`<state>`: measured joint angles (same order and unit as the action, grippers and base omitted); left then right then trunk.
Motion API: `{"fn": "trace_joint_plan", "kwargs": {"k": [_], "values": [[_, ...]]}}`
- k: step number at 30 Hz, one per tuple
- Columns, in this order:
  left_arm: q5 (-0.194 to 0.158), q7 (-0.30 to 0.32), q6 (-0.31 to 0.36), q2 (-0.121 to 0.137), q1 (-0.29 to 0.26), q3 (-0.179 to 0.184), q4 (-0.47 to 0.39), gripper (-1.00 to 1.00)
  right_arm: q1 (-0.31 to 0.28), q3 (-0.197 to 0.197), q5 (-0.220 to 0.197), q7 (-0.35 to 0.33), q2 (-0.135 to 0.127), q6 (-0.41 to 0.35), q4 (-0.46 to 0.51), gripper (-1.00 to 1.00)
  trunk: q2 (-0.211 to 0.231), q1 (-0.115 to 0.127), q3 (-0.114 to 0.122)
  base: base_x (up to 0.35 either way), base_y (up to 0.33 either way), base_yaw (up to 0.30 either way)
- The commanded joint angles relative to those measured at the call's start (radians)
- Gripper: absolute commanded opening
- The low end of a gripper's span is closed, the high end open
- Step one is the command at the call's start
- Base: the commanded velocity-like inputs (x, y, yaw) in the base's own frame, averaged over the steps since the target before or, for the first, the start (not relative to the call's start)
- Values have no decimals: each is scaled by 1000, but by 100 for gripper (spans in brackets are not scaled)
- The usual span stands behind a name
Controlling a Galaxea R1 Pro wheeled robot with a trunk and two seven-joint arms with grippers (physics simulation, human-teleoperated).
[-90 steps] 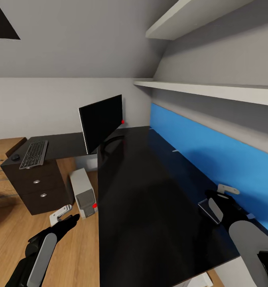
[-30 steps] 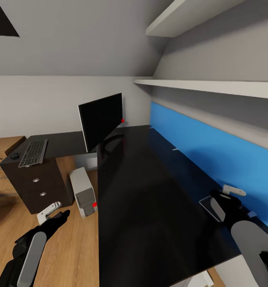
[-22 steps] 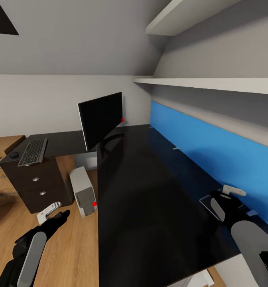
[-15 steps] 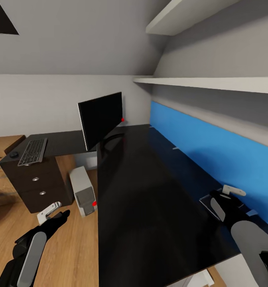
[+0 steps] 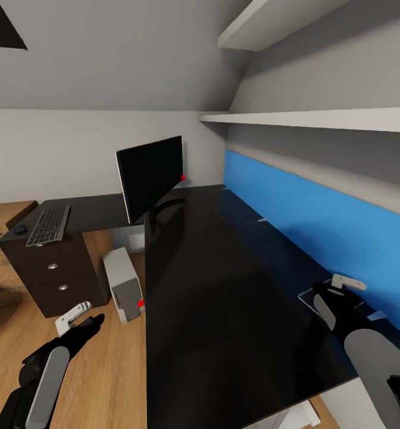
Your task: In the bedroom, organize the workspace by keeping the computer under the desk, ensuring the monitor is on the desk, placing the keyboard on the desk next to the monitor, placing the mouse on the desk next to the keyboard, moving the folder from the swivel chair onto the desk next to the mouse, stacking the notebook on top of the folder with the pen on top of the notebook, and positioning the swivel chair next to the desk.
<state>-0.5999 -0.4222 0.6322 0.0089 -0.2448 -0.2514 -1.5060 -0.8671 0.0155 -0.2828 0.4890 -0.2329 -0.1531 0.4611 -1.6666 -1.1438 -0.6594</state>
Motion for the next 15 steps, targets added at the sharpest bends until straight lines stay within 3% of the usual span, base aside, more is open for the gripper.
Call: {"fn": "trace_joint_plan", "kwargs": {"k": [1, 15], "values": [[-11, -9, 3, 0, -1, 0, -1, 100, 0, 0, -15, 2, 0, -5, -19, 100, 0, 0, -1, 0, 0, 0], [-11, -7, 4, 0, -1, 1, 2, 100, 0, 0, -15, 2, 1, -5, -19, 100, 0, 0, -1, 0, 0, 0]]}}
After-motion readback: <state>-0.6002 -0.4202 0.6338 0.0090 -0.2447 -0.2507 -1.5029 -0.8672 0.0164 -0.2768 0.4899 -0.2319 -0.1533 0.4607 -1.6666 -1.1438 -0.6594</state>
